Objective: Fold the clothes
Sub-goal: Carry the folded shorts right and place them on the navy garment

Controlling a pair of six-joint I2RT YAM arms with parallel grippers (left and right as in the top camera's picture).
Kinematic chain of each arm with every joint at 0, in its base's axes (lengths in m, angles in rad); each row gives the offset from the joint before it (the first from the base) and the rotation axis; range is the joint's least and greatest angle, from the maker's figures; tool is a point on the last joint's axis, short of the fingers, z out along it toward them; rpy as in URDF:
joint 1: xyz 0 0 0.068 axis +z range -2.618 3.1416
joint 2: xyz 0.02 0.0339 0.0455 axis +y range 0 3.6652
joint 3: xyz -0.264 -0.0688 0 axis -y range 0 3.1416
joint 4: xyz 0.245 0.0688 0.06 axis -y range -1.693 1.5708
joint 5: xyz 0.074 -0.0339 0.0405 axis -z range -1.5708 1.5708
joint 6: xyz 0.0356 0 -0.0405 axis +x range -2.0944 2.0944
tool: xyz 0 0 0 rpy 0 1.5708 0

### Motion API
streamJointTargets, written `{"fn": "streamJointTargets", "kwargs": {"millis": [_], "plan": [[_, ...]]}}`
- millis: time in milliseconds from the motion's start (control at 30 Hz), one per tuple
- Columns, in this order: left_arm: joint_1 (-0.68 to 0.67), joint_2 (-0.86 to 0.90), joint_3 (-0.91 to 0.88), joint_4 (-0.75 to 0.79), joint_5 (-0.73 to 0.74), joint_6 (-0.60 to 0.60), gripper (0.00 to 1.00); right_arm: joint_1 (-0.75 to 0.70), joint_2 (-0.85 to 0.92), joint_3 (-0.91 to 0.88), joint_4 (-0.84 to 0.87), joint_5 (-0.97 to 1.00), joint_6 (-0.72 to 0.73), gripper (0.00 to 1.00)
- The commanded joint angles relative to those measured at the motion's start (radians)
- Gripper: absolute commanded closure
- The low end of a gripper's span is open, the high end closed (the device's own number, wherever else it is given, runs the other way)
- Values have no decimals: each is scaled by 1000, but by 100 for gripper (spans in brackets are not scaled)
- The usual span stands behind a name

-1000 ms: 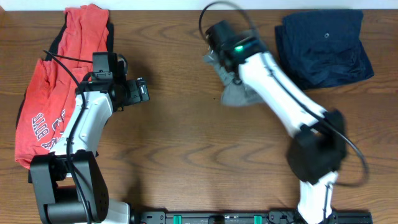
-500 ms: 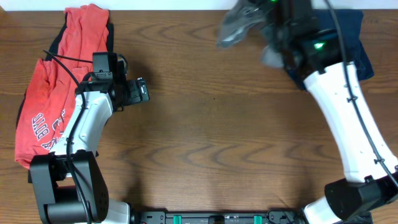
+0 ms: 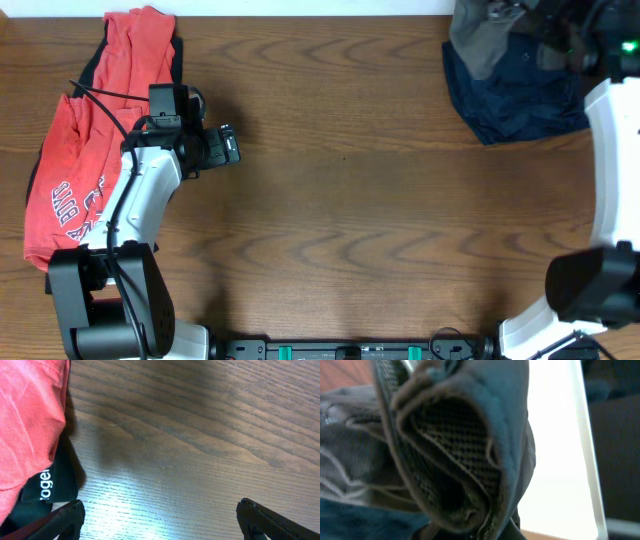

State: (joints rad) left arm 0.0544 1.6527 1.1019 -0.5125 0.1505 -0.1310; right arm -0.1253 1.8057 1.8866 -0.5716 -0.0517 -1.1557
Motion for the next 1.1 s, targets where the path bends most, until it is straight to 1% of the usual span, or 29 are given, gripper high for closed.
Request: {"fn": "streamJointTargets", "kwargs": {"millis": [0, 133, 267, 367, 533, 767, 800, 833, 867, 900, 967, 1067], "plan": [[2, -23, 21, 1, -12, -2, 2, -69, 61, 16, 92, -201, -121, 99], [2, -23, 21, 3, -13, -2, 2, -119, 139, 16, 214, -257, -122, 99], [2, -23, 21, 14, -12, -5, 2, -136, 195, 16, 246, -317, -121, 99], [2, -23, 21, 21, -12, -6, 2, -136, 214, 16, 200, -322, -121, 99], [2, -23, 21, 23, -12, -6, 2, -143, 217, 16, 75, -316, -121, 99], [2, -23, 21, 22, -12, -6, 2, -187, 217, 16, -161, -314, -121, 99], [2, -23, 21, 22, -11, -6, 2, -193, 217, 16, -187, -311, -121, 87], [2, -23, 21, 21, -11, -6, 2, -201, 217, 16, -215, -312, -115, 23], [2, -23, 21, 20, -12, -6, 2, -207, 217, 16, -238, -318, -102, 1], [2, -23, 21, 19, -12, -6, 2, -212, 215, 16, -264, -331, -66, 1], [2, -23, 21, 19, -11, -6, 2, -217, 207, 16, -300, -374, 64, 1], [2, -23, 21, 19, -11, -6, 2, -217, 182, 19, -302, -386, 386, 1]]}}
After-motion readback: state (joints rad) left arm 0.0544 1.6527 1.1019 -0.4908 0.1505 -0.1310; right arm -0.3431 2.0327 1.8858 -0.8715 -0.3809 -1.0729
